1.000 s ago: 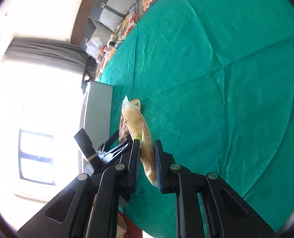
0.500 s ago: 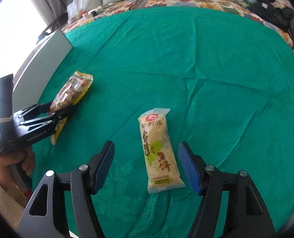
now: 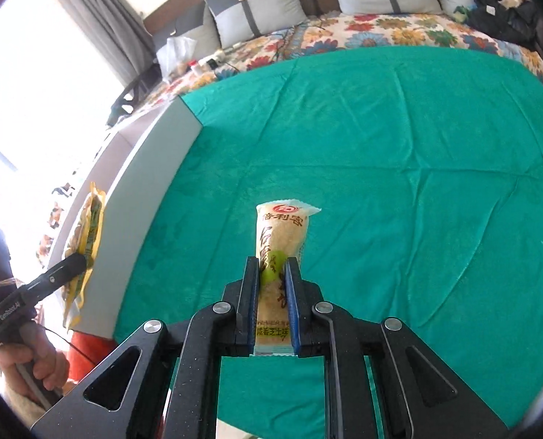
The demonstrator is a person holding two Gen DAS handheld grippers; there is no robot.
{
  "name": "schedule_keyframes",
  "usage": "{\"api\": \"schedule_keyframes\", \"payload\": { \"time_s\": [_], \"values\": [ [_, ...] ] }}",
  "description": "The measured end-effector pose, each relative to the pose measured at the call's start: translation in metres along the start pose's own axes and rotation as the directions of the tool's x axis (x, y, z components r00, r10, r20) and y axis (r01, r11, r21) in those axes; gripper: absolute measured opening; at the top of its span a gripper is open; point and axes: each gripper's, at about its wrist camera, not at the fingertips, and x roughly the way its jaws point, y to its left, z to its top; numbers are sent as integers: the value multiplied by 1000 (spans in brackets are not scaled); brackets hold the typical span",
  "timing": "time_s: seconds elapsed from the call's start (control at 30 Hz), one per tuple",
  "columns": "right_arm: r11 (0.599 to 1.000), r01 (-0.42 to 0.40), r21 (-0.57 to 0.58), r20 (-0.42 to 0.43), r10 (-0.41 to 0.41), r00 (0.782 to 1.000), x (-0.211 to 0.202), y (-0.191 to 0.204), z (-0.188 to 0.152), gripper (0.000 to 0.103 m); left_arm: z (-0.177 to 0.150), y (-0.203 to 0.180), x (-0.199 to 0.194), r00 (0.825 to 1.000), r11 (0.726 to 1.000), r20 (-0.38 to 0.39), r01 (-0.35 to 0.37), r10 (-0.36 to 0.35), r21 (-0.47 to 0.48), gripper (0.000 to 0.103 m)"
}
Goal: Organize snacks
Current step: 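Carry the peanut bag with left tool while right tool carries the wafer into the box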
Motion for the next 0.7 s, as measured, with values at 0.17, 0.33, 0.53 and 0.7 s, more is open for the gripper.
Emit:
{"api": "schedule_keyframes", "payload": {
  "time_s": [0.17, 0.33, 0.53, 0.7],
  "values": [
    [974, -215, -68, 42, 218, 975, -18, 90, 35, 14, 39, 68, -56, 982, 985, 91, -161, 165, -56, 56],
    [916, -368, -162, -24, 369, 929, 5, 192, 47, 15, 53, 143, -74, 918, 921, 87, -381, 387, -82, 57],
    [882, -438, -175, -193, 405, 894, 80, 257, 20, 40, 30, 195, -65, 848, 845, 32, -523, 529, -115, 73],
    [905, -366, -216, -190, 329, 925, 86, 248, 4, 52, 14, 185, -86, 796, 801, 94, -593, 598, -80, 92]
  ]
}}
